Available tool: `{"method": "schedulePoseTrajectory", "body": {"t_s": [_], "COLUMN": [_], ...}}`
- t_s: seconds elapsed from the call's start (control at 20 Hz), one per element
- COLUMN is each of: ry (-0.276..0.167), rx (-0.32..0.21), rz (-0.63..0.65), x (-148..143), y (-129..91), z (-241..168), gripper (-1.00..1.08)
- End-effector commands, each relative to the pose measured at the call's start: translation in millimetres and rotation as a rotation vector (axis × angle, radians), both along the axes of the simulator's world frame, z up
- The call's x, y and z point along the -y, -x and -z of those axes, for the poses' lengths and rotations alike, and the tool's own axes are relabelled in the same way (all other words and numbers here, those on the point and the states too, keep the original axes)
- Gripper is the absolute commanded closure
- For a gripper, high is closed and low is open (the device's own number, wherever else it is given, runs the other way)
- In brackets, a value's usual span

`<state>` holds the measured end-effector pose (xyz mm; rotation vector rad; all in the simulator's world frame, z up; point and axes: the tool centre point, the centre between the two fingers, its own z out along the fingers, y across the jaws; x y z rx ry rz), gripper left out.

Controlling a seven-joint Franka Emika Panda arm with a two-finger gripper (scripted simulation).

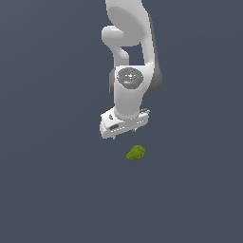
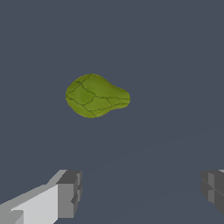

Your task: Pick up the object and move it to a goal position.

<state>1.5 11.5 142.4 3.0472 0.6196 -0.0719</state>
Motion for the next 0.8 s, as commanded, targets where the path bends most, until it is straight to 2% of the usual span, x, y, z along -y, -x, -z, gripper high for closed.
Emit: {"method": "schedulePoseTrajectory", "body": {"t_s": [0.0, 0.75], "ry": [-0.003, -0.024], "rx": [-0.001, -0.005], "rz": [-0.077, -0.532], "x": [-3.7, -26.4], "y": [-2.9, -19.7], "z": [3.7, 25.4], "gripper": [-0.92, -0.92]}}
